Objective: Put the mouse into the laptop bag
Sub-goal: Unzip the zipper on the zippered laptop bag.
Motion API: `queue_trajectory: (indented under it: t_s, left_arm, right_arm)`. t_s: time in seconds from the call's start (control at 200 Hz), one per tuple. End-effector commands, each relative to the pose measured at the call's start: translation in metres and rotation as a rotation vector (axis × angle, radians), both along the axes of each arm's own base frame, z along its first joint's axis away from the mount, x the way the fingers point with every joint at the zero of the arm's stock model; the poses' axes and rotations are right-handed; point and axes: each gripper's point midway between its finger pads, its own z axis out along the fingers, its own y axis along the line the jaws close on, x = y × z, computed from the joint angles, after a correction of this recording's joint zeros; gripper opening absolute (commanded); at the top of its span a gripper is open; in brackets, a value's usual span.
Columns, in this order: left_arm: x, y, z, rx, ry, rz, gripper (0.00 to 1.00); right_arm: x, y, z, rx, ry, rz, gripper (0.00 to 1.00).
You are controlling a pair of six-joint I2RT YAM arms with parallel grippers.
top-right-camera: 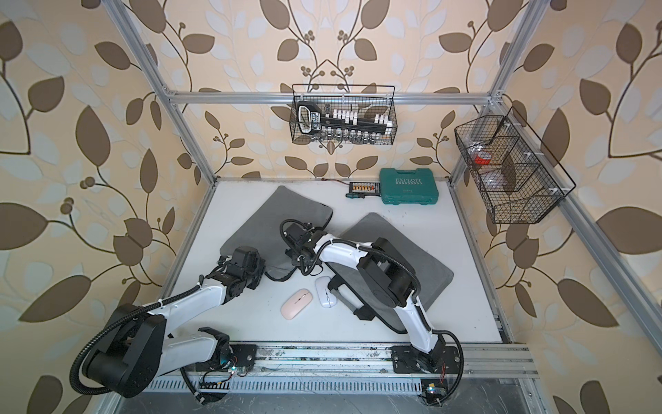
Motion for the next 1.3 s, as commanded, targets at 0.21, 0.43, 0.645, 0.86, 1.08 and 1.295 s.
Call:
queue_trajectory:
  t_s: [0.21, 0.43, 0.645, 0.86, 1.08, 1.295]
  left_arm:
    - [-0.013, 0.015, 0.001, 0.046, -0.002, 0.055, 0.13]
    - [-0.014, 0.017, 0.001, 0.062, -0.006, 0.059, 0.14]
    - [-0.015, 0.019, 0.003, 0.067, -0.01, 0.068, 0.14]
    - [-0.036, 0.03, -0.003, 0.052, 0.004, 0.127, 0.14]
    - [-0.058, 0.035, -0.012, 0.027, -0.001, 0.132, 0.81]
    - [-0.056, 0.043, 0.004, 0.068, -0.079, 0.138, 0.99]
  right_arm:
    - [-0.068, 0.043, 0.02, 0.11, -0.009, 0.218, 0.0]
    - [-0.1, 0.065, 0.028, 0.169, -0.008, 0.325, 0.0]
    - [-0.116, 0.07, 0.042, 0.215, -0.047, 0.383, 0.0]
    - [-0.069, 0.047, 0.029, 0.168, -0.075, 0.296, 0.0]
    - [-0.001, 0.024, 0.024, 0.151, -0.109, 0.216, 0.0]
    - [0.046, 0.006, 0.026, 0.105, -0.142, 0.206, 0.0]
